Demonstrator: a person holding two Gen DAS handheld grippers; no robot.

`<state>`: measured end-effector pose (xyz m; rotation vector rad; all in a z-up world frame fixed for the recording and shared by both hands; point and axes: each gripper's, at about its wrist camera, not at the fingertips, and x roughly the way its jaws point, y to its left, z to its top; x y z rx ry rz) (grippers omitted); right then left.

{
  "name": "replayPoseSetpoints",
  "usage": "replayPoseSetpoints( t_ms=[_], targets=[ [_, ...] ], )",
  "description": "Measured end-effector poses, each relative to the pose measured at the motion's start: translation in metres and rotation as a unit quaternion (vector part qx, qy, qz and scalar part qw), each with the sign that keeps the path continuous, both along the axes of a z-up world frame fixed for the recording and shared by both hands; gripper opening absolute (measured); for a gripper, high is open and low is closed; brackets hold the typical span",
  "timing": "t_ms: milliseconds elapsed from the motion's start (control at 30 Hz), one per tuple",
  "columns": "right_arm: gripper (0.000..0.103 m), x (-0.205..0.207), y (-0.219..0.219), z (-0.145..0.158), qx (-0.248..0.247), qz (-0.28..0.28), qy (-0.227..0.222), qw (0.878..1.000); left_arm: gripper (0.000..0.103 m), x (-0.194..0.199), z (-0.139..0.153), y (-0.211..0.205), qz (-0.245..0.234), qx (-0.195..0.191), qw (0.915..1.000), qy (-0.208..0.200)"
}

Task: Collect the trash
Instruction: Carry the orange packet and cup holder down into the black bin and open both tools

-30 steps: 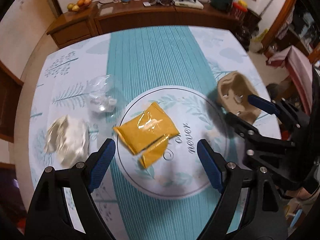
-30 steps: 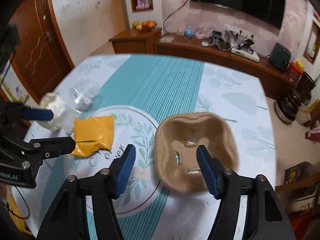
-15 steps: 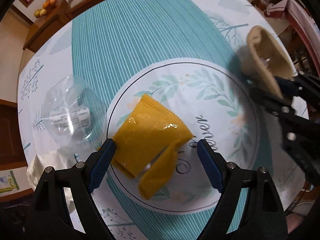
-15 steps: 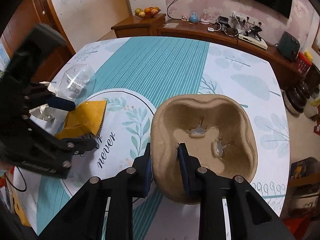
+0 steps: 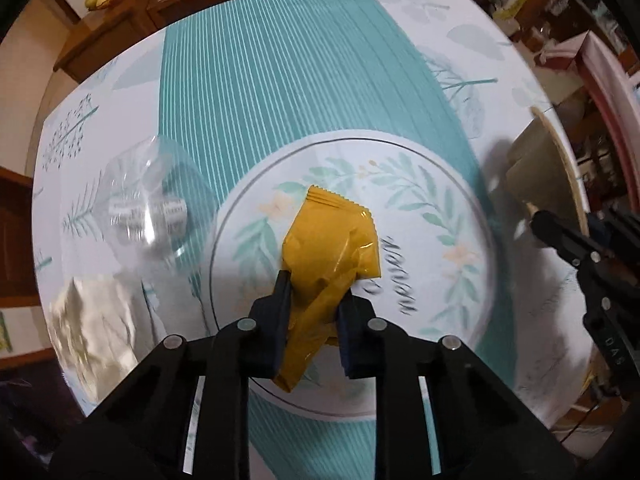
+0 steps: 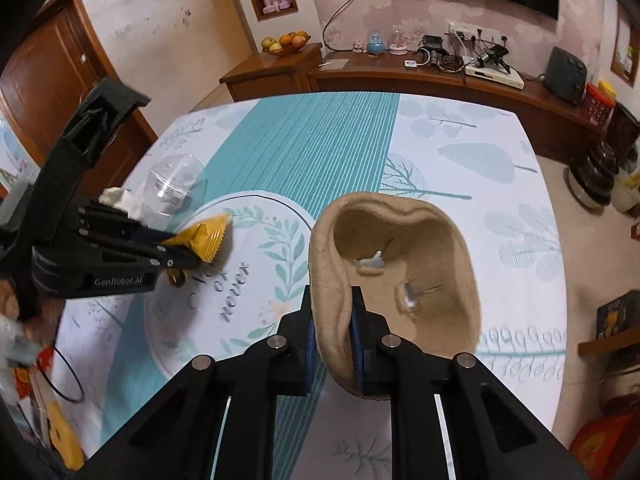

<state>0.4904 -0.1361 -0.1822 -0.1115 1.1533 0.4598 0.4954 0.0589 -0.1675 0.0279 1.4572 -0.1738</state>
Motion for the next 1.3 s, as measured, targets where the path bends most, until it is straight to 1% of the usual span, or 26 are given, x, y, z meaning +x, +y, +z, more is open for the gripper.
replayPoseSetpoints(
  t_ms=[133, 233, 300, 400, 500, 633, 767, 867, 1033, 1167, 1300],
  targets=[
    [0.012, -0.019, -0.011, 0.015, 0.018, -0.027, 0.004, 0.999, 0.017, -0.024, 0.017, -0.003, 0.017, -0.019, 0.9996, -0.009],
    [0.012, -0.042, -0.018, 0.031, 0.028, -0.044, 0.001, 0.999, 0.016, -0.051, 0.038, -0.002, 0.032, -0.042, 0.9984, -0.021],
    [0.012, -0.061, -0.02, 0.046, 0.029, -0.053, -0.007, 0.998, 0.016, -0.072, 0.055, -0.003, 0.034, -0.051, 0.9975, -0.036],
    [0.012, -0.093, -0.022, 0.067, 0.036, -0.068, -0.017, 0.997, 0.016, -0.103, 0.09, -0.006, 0.035, -0.068, 0.9952, -0.061],
    [0.012, -0.135, -0.021, 0.092, 0.046, -0.09, -0.029, 0.994, 0.016, -0.153, 0.126, -0.008, 0.03, -0.087, 0.992, -0.087],
    [0.012, -0.204, -0.013, 0.126, 0.061, -0.115, -0.049, 0.99, 0.016, -0.205, 0.156, -0.002, 0.017, -0.104, 0.9884, -0.109],
    [0.012, -0.276, 0.005, 0.147, 0.065, -0.129, -0.061, 0.988, 0.016, -0.268, 0.179, 0.011, -0.001, -0.112, 0.9858, -0.125],
    [0.012, -0.329, 0.02, 0.156, 0.068, -0.139, -0.061, 0.986, 0.016, -0.31, 0.188, 0.022, -0.019, -0.12, 0.9838, -0.131],
    [0.012, -0.409, 0.05, 0.165, 0.068, -0.152, -0.058, 0.984, 0.016, -0.374, 0.192, 0.038, -0.035, -0.136, 0.9817, -0.129],
    [0.012, -0.462, 0.074, 0.17, 0.066, -0.152, -0.051, 0.985, 0.016, -0.417, 0.188, 0.049, -0.049, -0.141, 0.9815, -0.12],
    [0.012, -0.501, 0.095, 0.172, 0.058, -0.14, -0.04, 0.988, 0.016, -0.452, 0.182, 0.061, -0.051, -0.146, 0.9823, -0.105]
  ],
)
